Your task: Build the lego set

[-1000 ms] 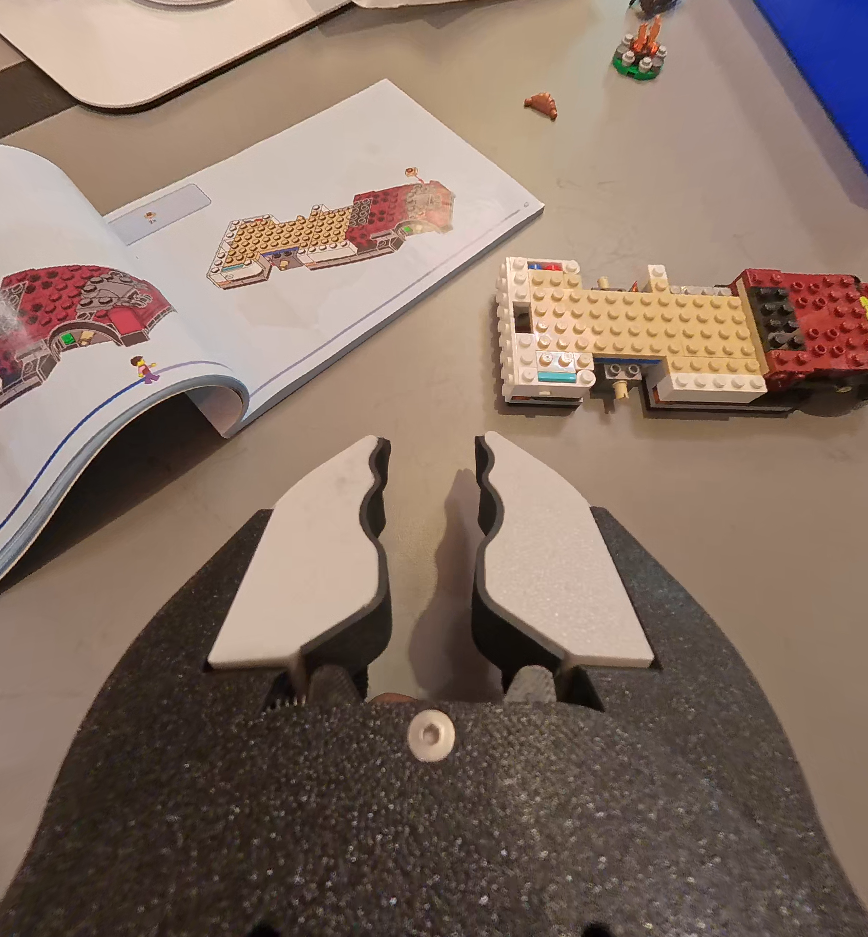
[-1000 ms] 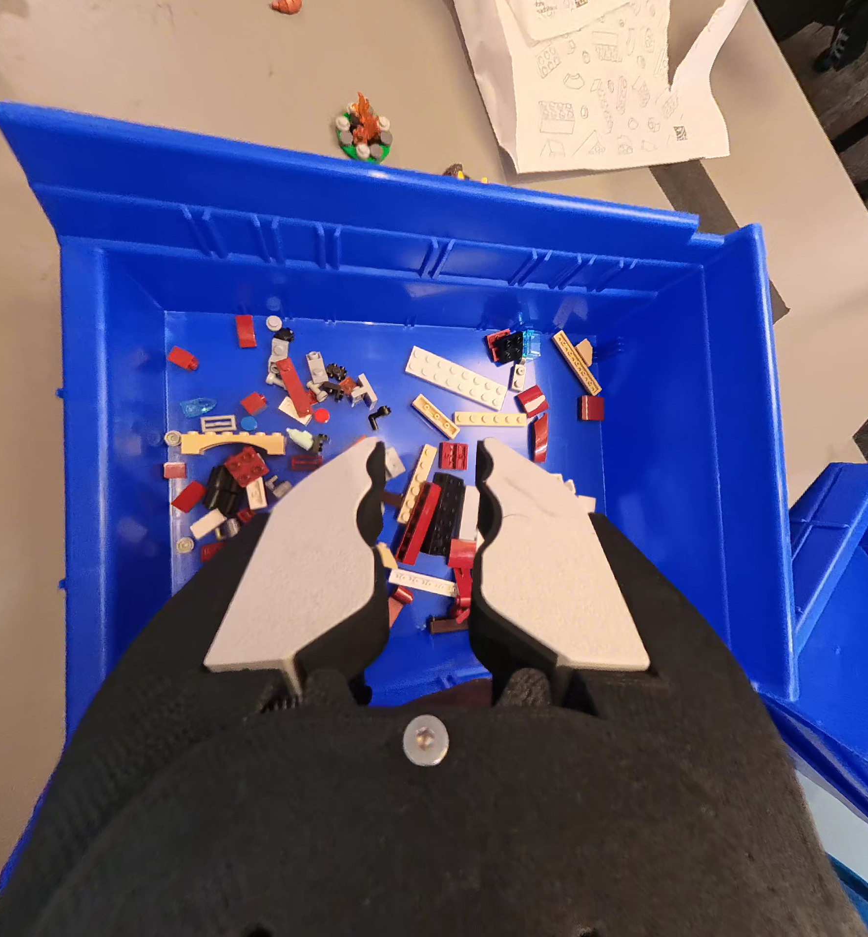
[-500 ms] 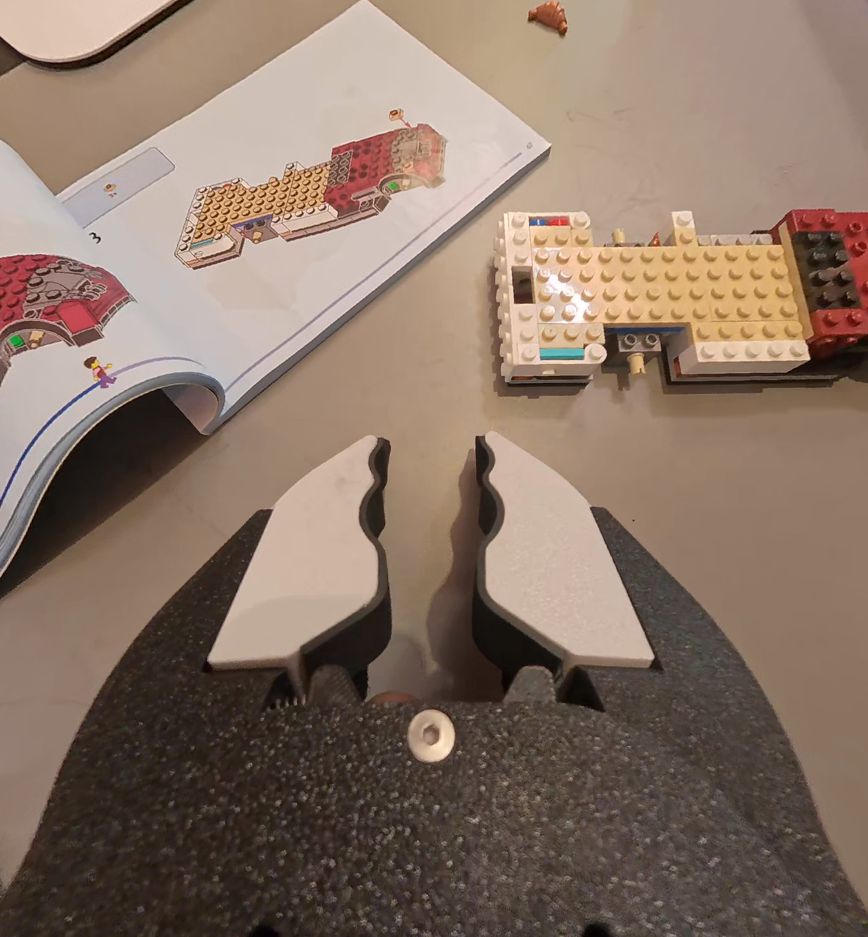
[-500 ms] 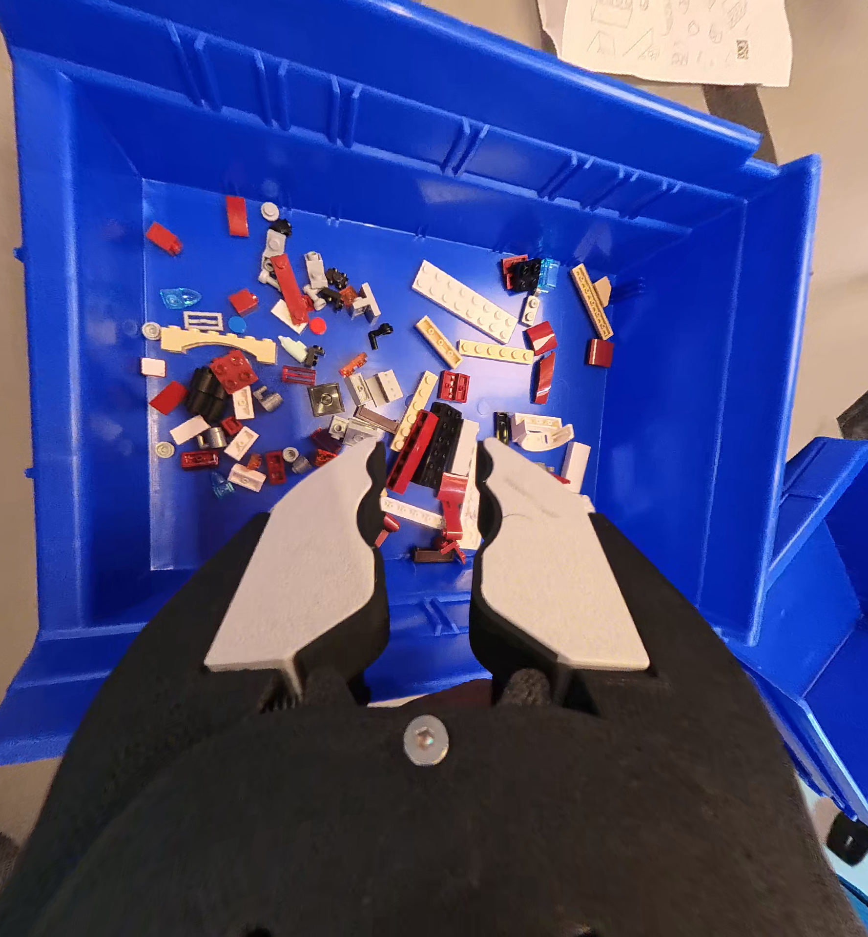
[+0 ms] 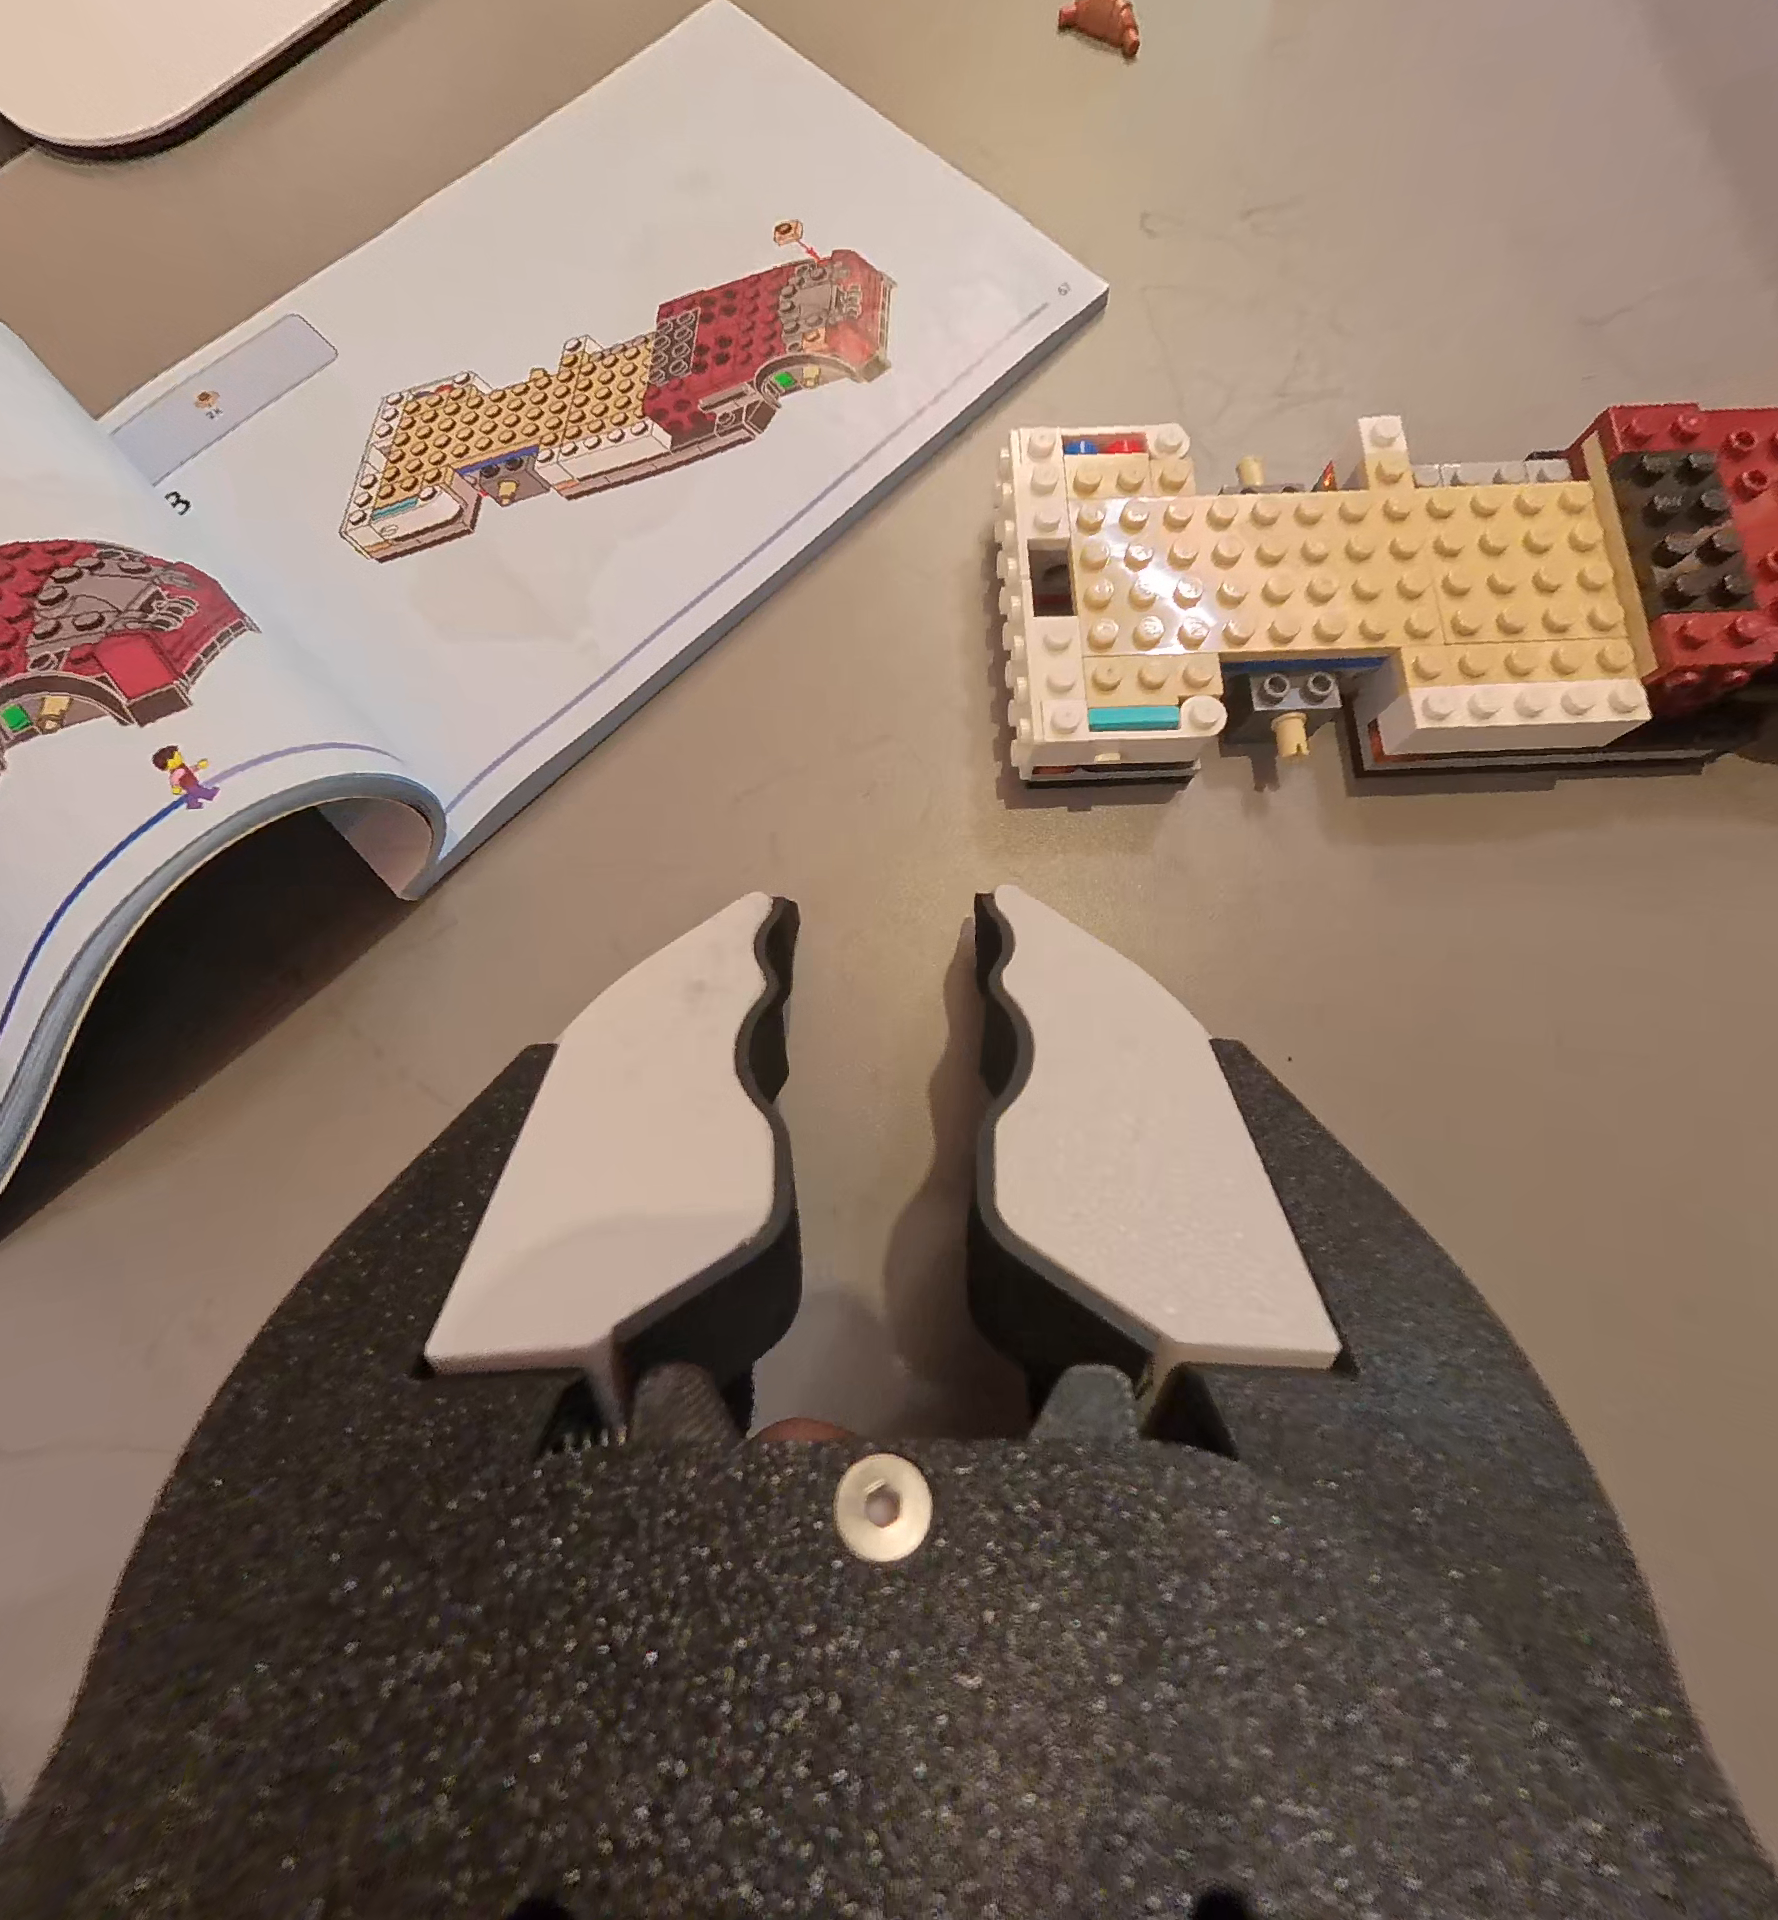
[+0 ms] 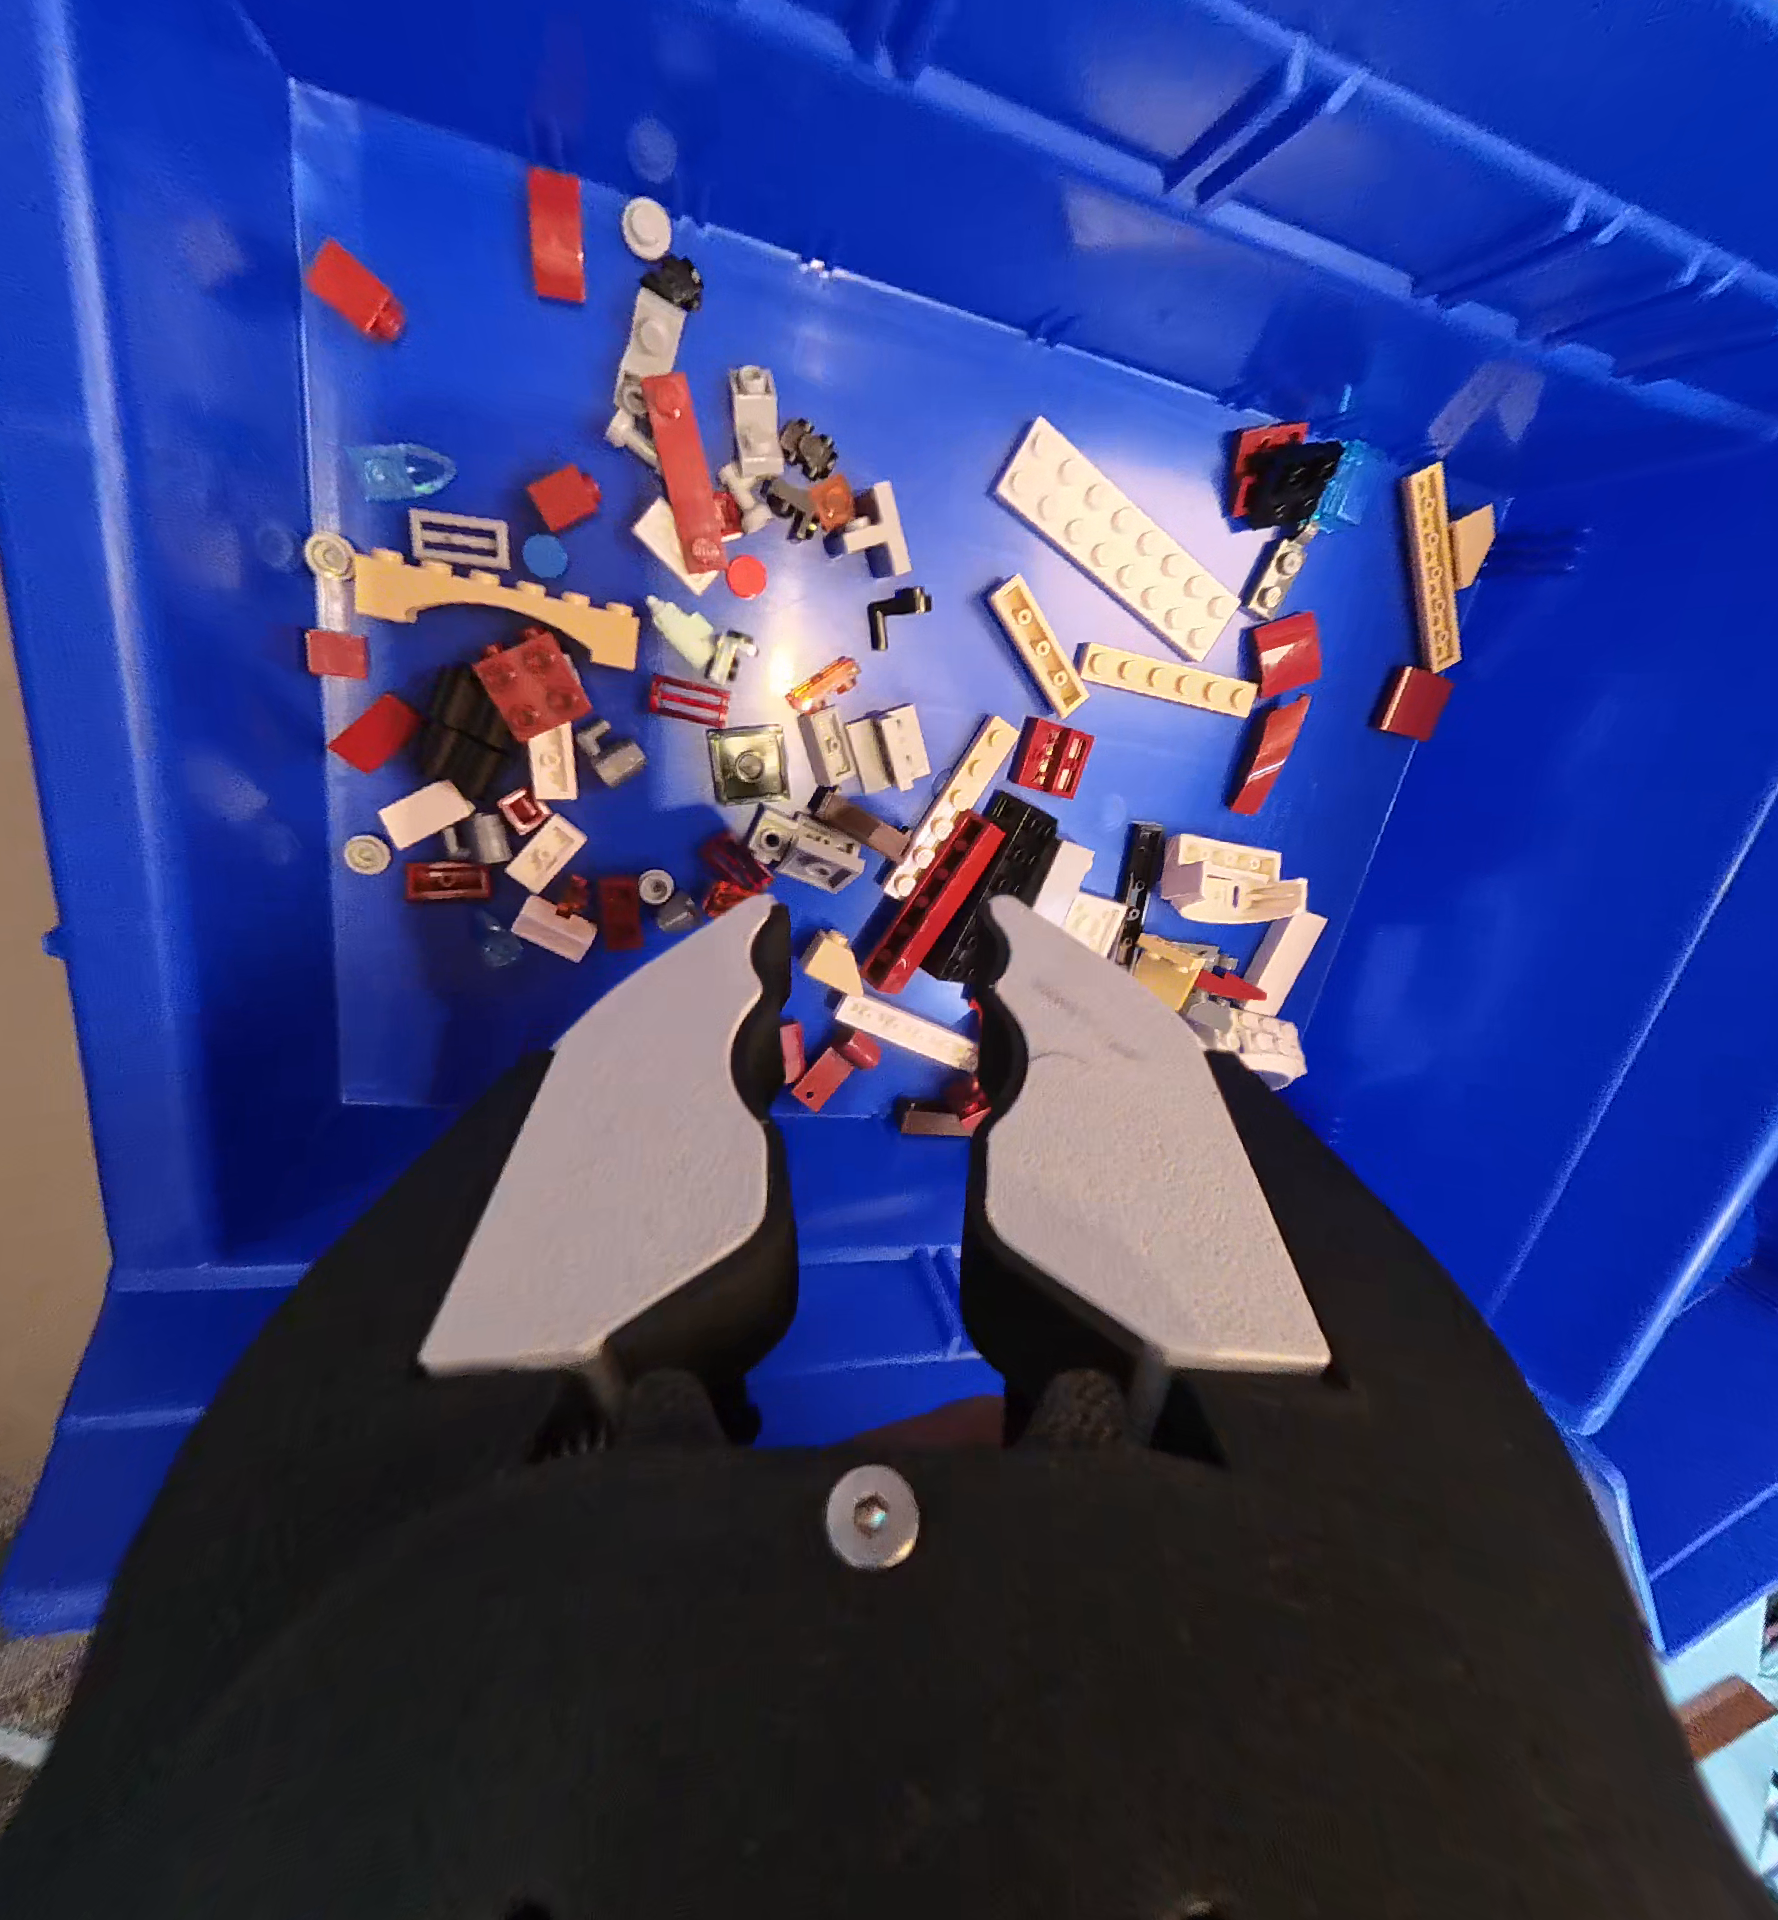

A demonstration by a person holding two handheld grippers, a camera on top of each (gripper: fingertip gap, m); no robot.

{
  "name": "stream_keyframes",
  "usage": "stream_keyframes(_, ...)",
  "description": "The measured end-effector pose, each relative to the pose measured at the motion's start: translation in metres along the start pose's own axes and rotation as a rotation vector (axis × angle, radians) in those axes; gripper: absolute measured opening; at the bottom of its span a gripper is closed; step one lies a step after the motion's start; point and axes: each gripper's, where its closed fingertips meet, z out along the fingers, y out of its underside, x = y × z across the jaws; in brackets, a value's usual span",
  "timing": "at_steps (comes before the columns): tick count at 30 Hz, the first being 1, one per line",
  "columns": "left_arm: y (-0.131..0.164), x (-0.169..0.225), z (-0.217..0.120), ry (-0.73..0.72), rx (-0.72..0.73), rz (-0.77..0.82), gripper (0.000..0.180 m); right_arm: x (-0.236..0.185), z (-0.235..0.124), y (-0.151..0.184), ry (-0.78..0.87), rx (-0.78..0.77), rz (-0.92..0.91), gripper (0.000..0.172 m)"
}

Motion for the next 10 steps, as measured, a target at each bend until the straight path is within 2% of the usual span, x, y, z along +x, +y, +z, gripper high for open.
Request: stream_keyframes(10, -0.001, 0.002, -0.001, 0.013, 0.01, 0.004, 0.034, 0.008, -0.019, 0.023, 0.028, -0.043, 0.035, 0.034)
